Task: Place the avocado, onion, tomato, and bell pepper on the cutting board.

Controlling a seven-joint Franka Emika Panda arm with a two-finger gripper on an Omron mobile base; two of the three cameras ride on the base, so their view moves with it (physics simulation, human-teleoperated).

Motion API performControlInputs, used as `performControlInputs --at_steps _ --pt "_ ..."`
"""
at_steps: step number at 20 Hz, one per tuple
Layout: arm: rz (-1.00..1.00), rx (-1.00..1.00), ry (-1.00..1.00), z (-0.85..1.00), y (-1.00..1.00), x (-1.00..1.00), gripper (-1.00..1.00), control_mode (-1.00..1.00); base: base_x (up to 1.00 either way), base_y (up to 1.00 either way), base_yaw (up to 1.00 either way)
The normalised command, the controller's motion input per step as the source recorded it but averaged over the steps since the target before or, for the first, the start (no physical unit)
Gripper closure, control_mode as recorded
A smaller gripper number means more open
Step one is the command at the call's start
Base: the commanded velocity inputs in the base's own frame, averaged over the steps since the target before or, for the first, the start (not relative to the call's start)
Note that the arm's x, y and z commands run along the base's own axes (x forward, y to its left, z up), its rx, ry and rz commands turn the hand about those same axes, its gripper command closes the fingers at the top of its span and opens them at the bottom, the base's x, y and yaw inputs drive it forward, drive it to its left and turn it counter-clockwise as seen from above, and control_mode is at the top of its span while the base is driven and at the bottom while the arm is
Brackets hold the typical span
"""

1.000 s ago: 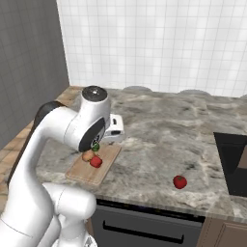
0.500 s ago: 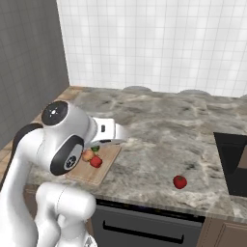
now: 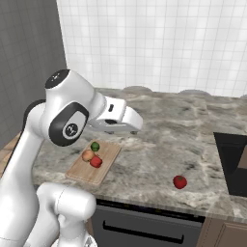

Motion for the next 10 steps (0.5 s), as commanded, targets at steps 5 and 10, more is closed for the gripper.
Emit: performControlInputs --at_steps 5,10 --pt "-0.02 0.07 0.04 0.06 -0.45 0.00 -1.00 -1.00 0.00 0.00 0.00" --pt "0.03 0.13 0.00 -0.05 -0.44 -0.01 -1.00 -1.00 0.00 0.00 0.00"
